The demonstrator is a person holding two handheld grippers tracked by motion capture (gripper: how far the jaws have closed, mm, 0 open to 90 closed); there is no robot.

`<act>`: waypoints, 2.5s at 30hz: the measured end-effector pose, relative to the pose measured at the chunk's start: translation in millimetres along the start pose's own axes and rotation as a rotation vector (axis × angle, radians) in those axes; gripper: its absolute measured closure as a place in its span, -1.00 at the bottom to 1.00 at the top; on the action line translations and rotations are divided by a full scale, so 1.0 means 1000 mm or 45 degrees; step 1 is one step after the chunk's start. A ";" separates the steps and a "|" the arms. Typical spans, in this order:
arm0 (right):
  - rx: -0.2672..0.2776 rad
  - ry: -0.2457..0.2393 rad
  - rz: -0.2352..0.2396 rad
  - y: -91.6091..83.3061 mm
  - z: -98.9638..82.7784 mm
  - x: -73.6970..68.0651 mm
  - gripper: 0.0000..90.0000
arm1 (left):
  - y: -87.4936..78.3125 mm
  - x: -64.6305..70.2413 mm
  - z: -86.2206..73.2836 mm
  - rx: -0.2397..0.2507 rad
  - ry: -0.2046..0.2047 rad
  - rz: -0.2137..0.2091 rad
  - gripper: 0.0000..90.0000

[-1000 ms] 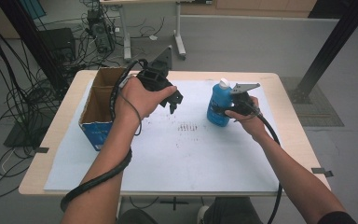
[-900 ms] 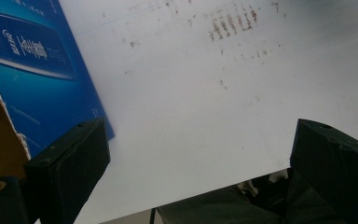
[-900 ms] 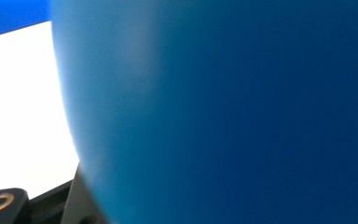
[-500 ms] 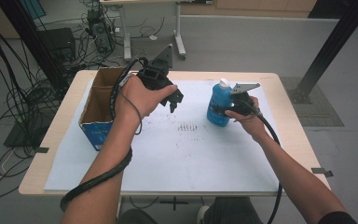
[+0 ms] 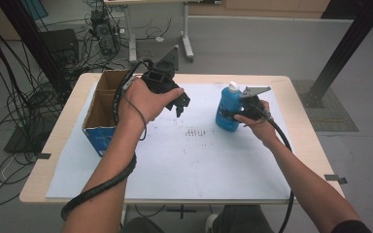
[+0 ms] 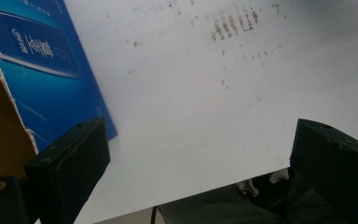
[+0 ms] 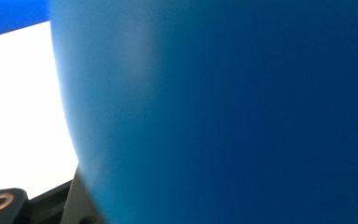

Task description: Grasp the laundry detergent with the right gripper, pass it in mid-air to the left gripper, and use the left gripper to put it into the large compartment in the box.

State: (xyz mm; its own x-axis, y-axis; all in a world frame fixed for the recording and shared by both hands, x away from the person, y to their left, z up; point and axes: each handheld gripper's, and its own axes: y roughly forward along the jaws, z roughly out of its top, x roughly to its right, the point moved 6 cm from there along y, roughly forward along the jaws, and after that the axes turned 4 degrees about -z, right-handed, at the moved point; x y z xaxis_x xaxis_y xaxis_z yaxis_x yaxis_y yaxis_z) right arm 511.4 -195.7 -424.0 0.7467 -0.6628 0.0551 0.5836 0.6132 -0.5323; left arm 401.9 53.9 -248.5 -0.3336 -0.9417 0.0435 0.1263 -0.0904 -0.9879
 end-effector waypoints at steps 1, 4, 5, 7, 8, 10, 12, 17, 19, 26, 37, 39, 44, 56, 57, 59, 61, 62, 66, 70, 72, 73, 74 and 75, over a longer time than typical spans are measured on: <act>0.000 0.000 0.000 0.000 0.000 0.000 -0.02 | 0.000 0.000 0.000 0.000 0.000 0.000 -0.89; -0.001 0.001 -0.001 0.000 0.000 0.000 -0.02 | 0.000 -0.001 -0.001 0.001 -0.005 0.003 -0.89; -0.001 0.001 -0.003 0.000 0.000 0.000 -0.02 | 0.000 -0.001 -0.001 0.000 -0.004 0.003 -0.89; -0.002 0.004 -0.005 0.000 0.000 0.000 -0.02 | -0.001 -0.001 0.000 0.001 -0.001 0.002 -0.89; -0.004 0.004 -0.006 0.000 0.000 0.000 -0.02 | -0.001 0.000 0.000 0.002 0.001 0.001 -0.89; -0.003 0.005 -0.007 0.000 0.000 0.000 -0.02 | -0.001 0.000 0.000 0.002 0.003 0.000 -0.89; -0.003 0.005 -0.007 0.000 0.000 0.000 -0.02 | -0.001 0.000 0.000 0.002 0.004 0.002 -0.89; -0.004 0.008 -0.007 0.000 0.000 0.000 -0.02 | -0.001 0.000 0.000 -0.002 0.003 0.001 -0.89; -0.003 0.007 -0.007 0.000 0.000 0.000 -0.02 | -0.001 0.000 0.000 0.002 0.001 0.003 -0.89; -0.005 0.010 -0.009 0.000 0.000 0.000 -0.02 | -0.002 -0.001 0.000 0.000 0.000 0.003 -0.89; -0.008 0.016 -0.010 0.000 0.000 0.000 -0.02 | -0.004 -0.001 0.000 0.009 0.005 -0.003 -0.89; -0.011 0.017 -0.009 0.000 0.001 0.000 -0.02 | -0.003 -0.001 -0.001 0.008 0.009 -0.017 -0.89; -0.016 0.026 -0.002 0.000 0.001 0.001 -0.02 | -0.002 -0.001 -0.002 0.004 0.013 -0.020 -0.88; -0.046 0.068 0.022 -0.009 0.011 0.005 -0.02 | -0.006 0.003 0.000 0.015 0.086 -0.049 -0.89; -0.051 0.062 0.024 -0.010 0.013 0.005 -0.02 | -0.007 0.004 0.001 0.015 0.094 -0.051 -0.89; -0.056 0.060 0.026 -0.012 0.016 0.005 -0.02 | -0.008 0.005 0.001 0.012 0.108 -0.050 -0.89; -0.057 0.063 0.032 -0.015 0.020 0.005 -0.02 | -0.011 0.007 0.002 0.018 0.119 -0.058 -0.89; -0.054 0.066 0.039 -0.018 0.025 0.004 -0.02 | -0.013 0.009 0.003 0.028 0.138 -0.068 -0.89; -0.061 0.056 0.056 -0.024 0.037 0.001 -0.02 | -0.019 0.012 0.004 0.032 0.194 -0.068 -0.89; -0.060 0.033 0.098 -0.028 0.051 -0.007 -0.02 | -0.028 0.011 0.005 0.015 0.251 -0.066 -0.89; -0.062 0.025 0.113 -0.030 0.056 -0.010 -0.02 | -0.030 0.011 0.006 0.024 0.266 -0.061 -0.89; -0.063 0.009 0.128 -0.031 0.062 -0.014 -0.02 | -0.035 0.010 0.006 0.028 0.296 -0.061 -0.89; -0.063 0.009 0.128 -0.031 0.062 -0.014 -0.02 | -0.035 0.010 0.006 0.028 0.296 -0.061 -0.89; -0.063 -0.011 0.145 -0.032 0.068 -0.019 -0.02 | -0.038 0.008 0.006 0.034 0.319 -0.047 -0.89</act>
State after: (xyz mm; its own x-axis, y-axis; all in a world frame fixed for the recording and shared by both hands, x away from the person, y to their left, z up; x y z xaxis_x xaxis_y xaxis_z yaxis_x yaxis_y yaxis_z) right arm 500.2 -174.1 -350.6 0.8099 -0.5866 -0.0009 0.4788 0.6620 -0.5766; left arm 399.9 47.8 -209.6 -0.5589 -0.8284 0.0376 0.1334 -0.1346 -0.9819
